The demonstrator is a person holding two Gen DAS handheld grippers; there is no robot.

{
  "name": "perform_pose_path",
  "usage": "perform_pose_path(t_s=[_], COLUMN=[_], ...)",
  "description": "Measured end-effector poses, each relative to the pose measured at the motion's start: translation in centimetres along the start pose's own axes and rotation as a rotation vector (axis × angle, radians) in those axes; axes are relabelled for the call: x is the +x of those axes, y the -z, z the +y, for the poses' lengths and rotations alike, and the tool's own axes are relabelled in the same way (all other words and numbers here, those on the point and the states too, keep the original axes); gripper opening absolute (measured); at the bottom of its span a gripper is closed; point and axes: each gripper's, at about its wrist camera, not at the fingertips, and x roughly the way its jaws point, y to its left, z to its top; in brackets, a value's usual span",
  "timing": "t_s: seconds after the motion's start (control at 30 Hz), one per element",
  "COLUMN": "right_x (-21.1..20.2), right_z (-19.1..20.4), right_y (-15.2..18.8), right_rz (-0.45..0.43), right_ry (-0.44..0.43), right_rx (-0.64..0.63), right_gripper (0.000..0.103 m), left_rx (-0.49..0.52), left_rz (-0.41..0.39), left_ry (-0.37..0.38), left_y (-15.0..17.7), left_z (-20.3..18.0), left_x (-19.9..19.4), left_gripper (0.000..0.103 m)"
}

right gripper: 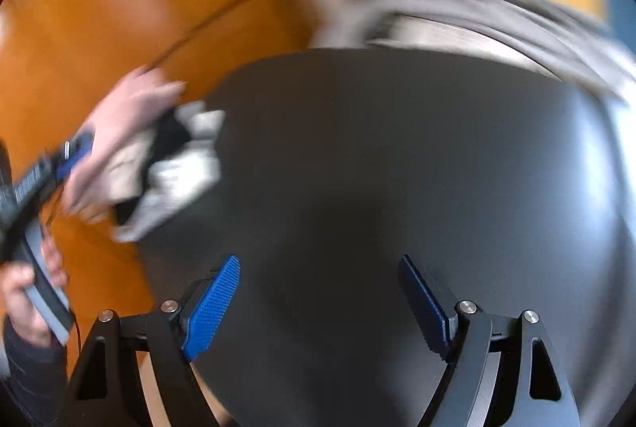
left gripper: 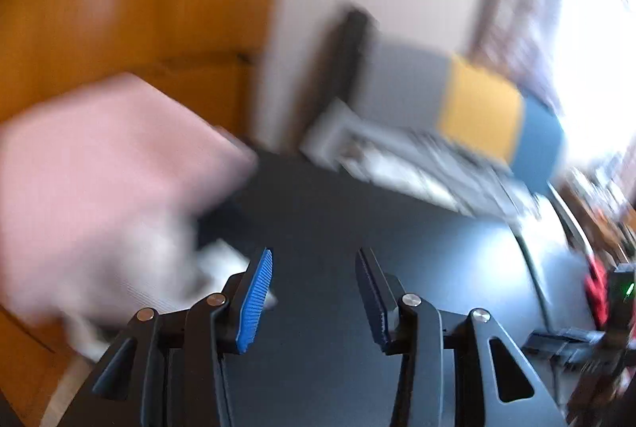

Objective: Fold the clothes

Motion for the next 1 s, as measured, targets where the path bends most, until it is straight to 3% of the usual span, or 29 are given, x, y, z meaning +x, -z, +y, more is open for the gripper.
perform_pose_path(t_s=[0.1,0.2,0.4,0.5,0.53,0.57,0.6,0.67,0.83,0.93,1.0], right_x=[-8.2,-17.1,-26.9,-28.6,-28.5,-28.4,-27.8,-26.6,-23.9,-22.5,-21.9], right_z=[-10.5,-19.6,-27.5,-28.0,-27.5,-26.7,-26.3,-25.8,-26.8,-28.3,-29.4], right_y=[5.2,12.1,22.0,24.3,24.2,23.9,23.3,22.1,18.0,15.7,14.5], right_rz=[-0.105,-0.256,-0.431,-0.473,-0.475,-0.473,-0.455,-0.407,-0.321,-0.276,-0.251], right_ry=[0.160,0.265,0.403,0.448,0.460,0.472,0.483,0.504,0.602,0.667,0.701], right_rx=[0.250,0.528,0.767,0.740,0.694,0.640,0.599,0.525,0.395,0.369,0.367], right_gripper=[0.083,0.085,0.087,0.087,0.086,0.080,0.066,0.058,0.062,0.065,0.074], left_rx=[0.087,0.180,0.341,0.418,0.441,0.467,0.490,0.510,0.488,0.465,0.425], left_rz=[0.088,0.107,0.182,0.210,0.222,0.233,0.241,0.248,0.255,0.248,0.253], left_ry=[0.100,0.157,0.230,0.239,0.247,0.257,0.265,0.278,0.313,0.298,0.287], left_y=[4.2,7.1,12.6,14.9,15.7,16.4,17.0,17.8,18.1,17.7,17.3], left_z=[-8.0,-15.1,-26.1,-29.1,-29.9,-30.8,-31.4,-31.9,-30.6,-29.1,-27.7], left_x=[2.7,3.4,3.7,3.2,3.0,2.6,2.4,1.8,0.8,0.8,0.7], left_gripper=[0.045,0.045,0.045,0.045,0.045,0.045,0.045,0.045,0.045,0.045,0.045])
